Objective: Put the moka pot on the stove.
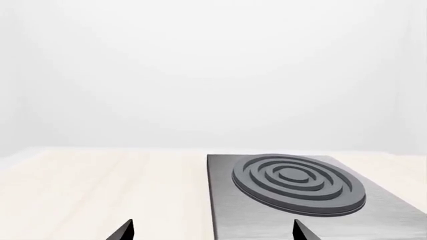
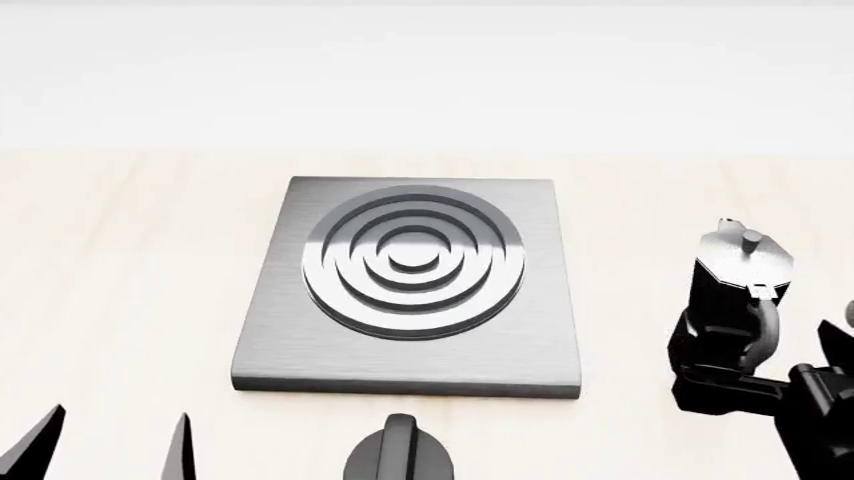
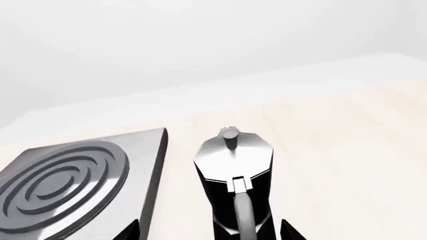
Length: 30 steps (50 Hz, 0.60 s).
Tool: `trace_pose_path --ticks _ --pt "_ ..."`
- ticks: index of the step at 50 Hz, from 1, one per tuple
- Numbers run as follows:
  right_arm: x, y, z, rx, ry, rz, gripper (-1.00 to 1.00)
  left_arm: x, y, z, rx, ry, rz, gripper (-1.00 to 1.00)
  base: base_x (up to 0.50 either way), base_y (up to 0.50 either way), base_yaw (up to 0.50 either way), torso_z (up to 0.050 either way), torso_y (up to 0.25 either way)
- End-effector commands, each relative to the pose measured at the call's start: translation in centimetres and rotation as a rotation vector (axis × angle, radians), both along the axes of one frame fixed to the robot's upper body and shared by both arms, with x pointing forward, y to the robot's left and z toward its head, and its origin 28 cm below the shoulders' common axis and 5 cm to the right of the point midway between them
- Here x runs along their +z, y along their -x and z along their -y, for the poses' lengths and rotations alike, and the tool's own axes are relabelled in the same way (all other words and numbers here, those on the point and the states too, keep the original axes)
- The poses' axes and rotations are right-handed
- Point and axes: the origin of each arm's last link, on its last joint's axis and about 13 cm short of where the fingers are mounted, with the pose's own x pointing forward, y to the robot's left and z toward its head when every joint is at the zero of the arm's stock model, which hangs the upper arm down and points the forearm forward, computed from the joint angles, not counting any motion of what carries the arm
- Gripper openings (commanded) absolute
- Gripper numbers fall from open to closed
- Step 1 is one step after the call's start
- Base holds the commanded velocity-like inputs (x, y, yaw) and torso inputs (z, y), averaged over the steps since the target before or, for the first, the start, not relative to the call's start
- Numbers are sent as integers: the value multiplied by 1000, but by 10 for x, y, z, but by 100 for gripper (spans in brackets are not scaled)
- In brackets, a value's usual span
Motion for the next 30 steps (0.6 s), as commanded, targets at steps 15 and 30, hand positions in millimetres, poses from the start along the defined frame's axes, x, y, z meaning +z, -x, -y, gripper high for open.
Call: trace_pose_path --ticks 15,30 --pt "-16 -32 8 -8 7 -49 100 2 1 1 -4 -6 3 100 0 0 0 0 0" --pt "-26 -35 11 -29 8 -87 100 4 -3 0 -3 -7 2 100 0 0 0 0 0"
